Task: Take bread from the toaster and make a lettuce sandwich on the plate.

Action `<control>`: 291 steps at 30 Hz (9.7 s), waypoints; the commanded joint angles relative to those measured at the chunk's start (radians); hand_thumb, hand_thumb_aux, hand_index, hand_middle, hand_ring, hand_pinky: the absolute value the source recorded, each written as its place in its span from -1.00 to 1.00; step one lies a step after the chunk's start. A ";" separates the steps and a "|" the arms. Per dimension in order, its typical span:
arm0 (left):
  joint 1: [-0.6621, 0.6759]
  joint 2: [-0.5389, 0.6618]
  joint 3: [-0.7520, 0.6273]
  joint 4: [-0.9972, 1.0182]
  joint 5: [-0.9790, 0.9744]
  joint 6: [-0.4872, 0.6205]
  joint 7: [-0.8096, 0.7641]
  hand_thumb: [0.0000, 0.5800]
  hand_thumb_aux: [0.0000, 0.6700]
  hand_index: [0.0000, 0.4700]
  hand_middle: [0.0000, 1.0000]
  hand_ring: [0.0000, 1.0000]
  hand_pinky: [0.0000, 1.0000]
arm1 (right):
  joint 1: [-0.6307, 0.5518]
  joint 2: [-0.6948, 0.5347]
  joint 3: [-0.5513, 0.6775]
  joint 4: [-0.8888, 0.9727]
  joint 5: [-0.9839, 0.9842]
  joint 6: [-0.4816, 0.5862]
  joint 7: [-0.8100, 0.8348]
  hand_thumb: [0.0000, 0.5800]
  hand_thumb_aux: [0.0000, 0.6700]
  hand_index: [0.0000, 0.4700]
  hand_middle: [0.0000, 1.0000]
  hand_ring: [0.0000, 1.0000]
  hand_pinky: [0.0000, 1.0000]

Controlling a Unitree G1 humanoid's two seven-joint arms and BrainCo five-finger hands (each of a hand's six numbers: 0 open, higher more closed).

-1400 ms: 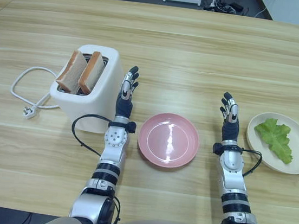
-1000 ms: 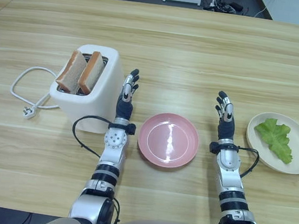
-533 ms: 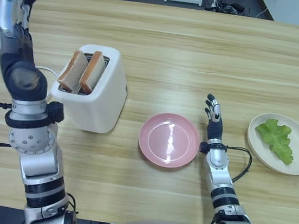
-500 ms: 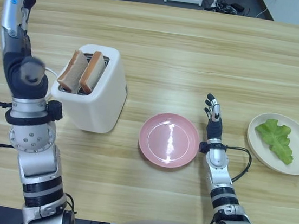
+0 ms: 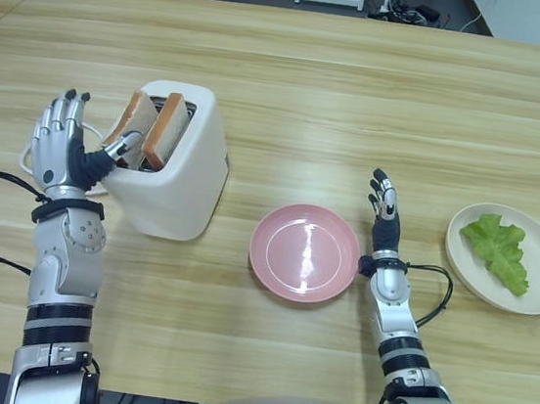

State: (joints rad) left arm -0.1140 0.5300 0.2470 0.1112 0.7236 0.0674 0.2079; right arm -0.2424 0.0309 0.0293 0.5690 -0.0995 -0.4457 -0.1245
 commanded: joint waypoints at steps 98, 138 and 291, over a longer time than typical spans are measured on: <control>0.160 -0.391 -0.404 -0.308 -0.538 -0.145 -0.275 -1.00 -1.00 -1.00 -1.00 -1.00 -1.00 | -0.036 -0.797 0.111 0.320 -0.912 0.372 -0.374 1.00 1.00 1.00 -1.00 -1.00 -1.00; 0.095 -0.472 -0.379 -0.112 -0.572 -0.202 -0.240 -1.00 -1.00 -1.00 -1.00 -1.00 -1.00 | 0.171 -0.532 0.501 -0.555 -0.967 0.286 -0.187 1.00 1.00 1.00 -1.00 -1.00 -1.00; 0.024 -0.186 -0.481 -0.050 0.091 -0.309 0.342 -1.00 -1.00 -1.00 -1.00 -1.00 -1.00 | 0.324 -0.573 0.448 -0.580 -0.861 0.178 0.054 -1.00 -1.00 -1.00 -1.00 -1.00 -1.00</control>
State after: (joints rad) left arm -0.1106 0.3748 -0.2148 -0.0049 0.9041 -0.1911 0.5877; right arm 0.0091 -0.5117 0.5138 -0.0526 -1.0281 -0.2360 -0.0475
